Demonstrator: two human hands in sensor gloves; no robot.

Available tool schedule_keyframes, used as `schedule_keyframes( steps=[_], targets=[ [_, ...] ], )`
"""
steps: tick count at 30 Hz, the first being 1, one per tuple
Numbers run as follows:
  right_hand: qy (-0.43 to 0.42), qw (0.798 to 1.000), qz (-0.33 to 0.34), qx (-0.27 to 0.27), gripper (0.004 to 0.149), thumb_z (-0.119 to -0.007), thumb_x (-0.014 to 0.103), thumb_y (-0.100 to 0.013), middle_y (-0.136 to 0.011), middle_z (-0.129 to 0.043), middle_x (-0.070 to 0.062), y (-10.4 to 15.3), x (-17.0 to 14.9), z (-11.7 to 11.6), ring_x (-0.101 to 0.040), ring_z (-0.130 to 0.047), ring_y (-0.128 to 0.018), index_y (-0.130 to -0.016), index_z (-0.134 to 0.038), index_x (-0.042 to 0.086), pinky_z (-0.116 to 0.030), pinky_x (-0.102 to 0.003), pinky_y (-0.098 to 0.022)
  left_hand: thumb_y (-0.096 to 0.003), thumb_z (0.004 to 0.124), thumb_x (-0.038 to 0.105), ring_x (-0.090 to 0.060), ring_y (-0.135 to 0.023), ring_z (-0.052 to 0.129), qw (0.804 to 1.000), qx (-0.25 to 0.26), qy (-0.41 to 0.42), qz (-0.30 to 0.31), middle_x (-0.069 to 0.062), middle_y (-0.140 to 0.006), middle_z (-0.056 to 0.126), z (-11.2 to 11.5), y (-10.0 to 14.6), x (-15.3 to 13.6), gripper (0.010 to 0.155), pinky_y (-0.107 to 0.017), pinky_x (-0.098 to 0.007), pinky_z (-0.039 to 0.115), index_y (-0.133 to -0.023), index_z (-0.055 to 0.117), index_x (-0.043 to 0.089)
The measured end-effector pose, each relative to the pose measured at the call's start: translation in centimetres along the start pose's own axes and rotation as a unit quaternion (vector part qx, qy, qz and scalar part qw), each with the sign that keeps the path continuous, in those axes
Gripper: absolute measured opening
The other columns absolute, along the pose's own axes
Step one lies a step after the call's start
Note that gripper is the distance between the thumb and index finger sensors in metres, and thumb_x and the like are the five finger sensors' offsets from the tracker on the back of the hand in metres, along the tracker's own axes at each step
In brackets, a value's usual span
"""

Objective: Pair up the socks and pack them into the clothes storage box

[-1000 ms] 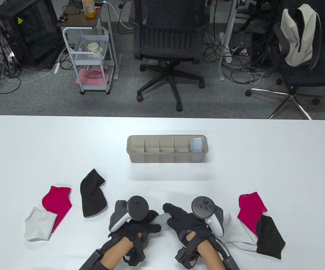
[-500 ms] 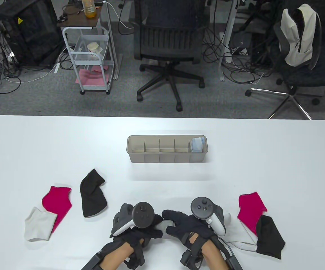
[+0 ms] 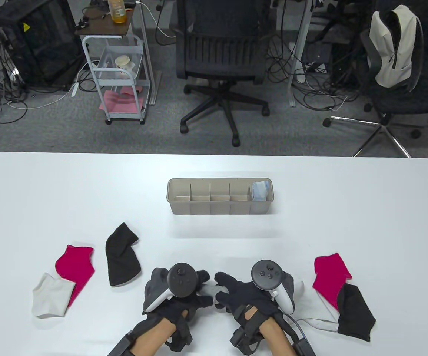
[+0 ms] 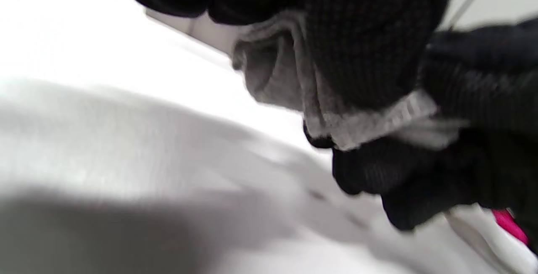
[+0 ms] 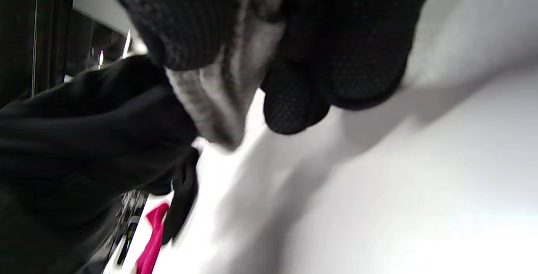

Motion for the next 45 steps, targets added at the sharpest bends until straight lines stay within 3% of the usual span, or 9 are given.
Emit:
schedule_keyframes(
  steps=[5,15,19,20,22,24,34,40,45],
  targets=[
    [-0.059,0.995,-0.019,-0.074,0.057,-0.085,0.034,-0.039,-0.089,-0.095,-0.017,0.5,-0.4,1.2,-0.023,-0.109,-0.064,-0.093,-0.072,0.019,-0.095,-0.036,-0.044,-0.041,0.086,0.041,-0.039,-0.05,0.075,0.996,0.052,-0.041,0.058,-0.011,-0.06,0.081,-1.4,1.2,2.0,0.059,-0.045,-0.064,0.059,-0.085,0.083,0.002],
    [-0.08,0.993,0.034,-0.079,0.056,-0.094,0.031,-0.036,-0.09,-0.093,-0.013,1.7,1.3,0.8,-0.022,-0.107,-0.067,-0.088,-0.077,0.022,-0.093,-0.039,-0.047,-0.0449,0.078,0.035,-0.039,-0.044,0.079,0.99,0.09,-0.091,0.066,-0.012,-0.054,0.087,-0.4,1.3,2.6,0.048,-0.042,-0.064,0.063,-0.082,0.086,0.006],
    [-0.127,0.989,0.021,-0.067,0.055,-0.093,0.031,-0.037,-0.093,-0.085,-0.011,1.4,0.9,0.4,-0.022,-0.099,-0.07,-0.088,-0.073,0.026,-0.086,-0.041,-0.052,-0.0454,0.079,0.034,-0.035,-0.042,0.08,0.985,0.105,-0.104,0.085,-0.008,-0.05,0.087,-0.4,1.4,3.1,0.057,-0.041,-0.062,0.065,-0.075,0.086,-0.014],
    [-0.149,0.986,0.02,-0.068,0.054,-0.094,0.033,-0.036,-0.093,-0.083,-0.01,1.3,0.5,0.6,-0.02,-0.097,-0.07,-0.087,-0.074,0.029,-0.084,-0.04,-0.053,-0.0456,0.079,0.035,-0.034,-0.041,0.081,0.986,0.102,-0.095,0.093,-0.007,-0.049,0.087,-0.5,1.4,3.1,0.043,-0.041,-0.061,0.066,-0.075,0.086,0.005],
    [-0.193,0.979,0.003,-0.064,0.051,-0.094,0.034,-0.036,-0.094,-0.083,-0.009,1.0,-0.3,0.9,-0.021,-0.096,-0.069,-0.084,-0.076,0.033,-0.083,-0.041,-0.052,-0.0469,0.079,0.036,-0.033,-0.04,0.081,0.989,0.086,-0.035,0.119,-0.006,-0.047,0.087,-0.6,1.2,2.9,0.043,-0.04,-0.06,0.066,-0.073,0.087,0.004],
    [-0.226,0.974,-0.019,0.005,0.051,-0.091,0.034,-0.038,-0.1,-0.08,-0.01,0.6,-1.2,0.5,-0.021,-0.096,-0.072,-0.086,-0.073,0.033,-0.084,-0.039,-0.053,-0.0449,0.081,0.041,-0.032,-0.035,0.083,0.989,0.108,0.026,0.099,-0.004,-0.041,0.089,-1.2,1.0,2.0,0.042,-0.037,-0.059,0.069,-0.065,0.093,0.007],
    [-0.279,0.958,0.064,0.0,0.058,-0.091,0.033,-0.037,-0.092,-0.095,-0.001,1.0,1.7,-0.8,-0.017,-0.104,-0.068,-0.091,-0.07,0.028,-0.088,-0.038,-0.052,-0.0446,0.079,0.042,-0.031,-0.033,0.082,0.976,0.212,0.049,-0.032,-0.003,-0.038,0.086,-4.8,0.6,-2.5,0.041,-0.036,-0.058,0.069,-0.063,0.092,0.008],
    [-0.266,0.957,0.108,0.036,0.061,-0.092,0.034,-0.037,-0.092,-0.094,0.004,1.3,2.7,-1.5,-0.016,-0.101,-0.072,-0.092,-0.068,0.027,-0.084,-0.038,-0.056,-0.046,0.078,0.041,-0.03,-0.035,0.082,0.974,0.192,0.113,-0.049,-0.002,-0.041,0.087,-4.4,0.1,-4.0,0.04,-0.036,-0.057,0.07,-0.068,0.093,0.01],
    [-0.283,0.944,0.148,0.087,0.062,-0.093,0.031,-0.037,-0.094,-0.092,0.006,1.5,2.7,-1.1,-0.019,-0.094,-0.077,-0.093,-0.067,0.03,-0.078,-0.042,-0.06,-0.0462,0.079,0.039,-0.031,-0.038,0.083,0.971,0.089,0.218,-0.033,-0.003,-0.045,0.089,-2.6,-0.5,-3.7,0.04,-0.039,-0.058,0.07,-0.071,0.095,0.011]
  ],
)
Point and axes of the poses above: the tracker on the back of each hand, its own x axis roughly to the thumb side, its own y axis roughly from the fingertips to the wrist, z = x × y, the point moved 2 cm from there along -y, roughly from the wrist to the fingertips
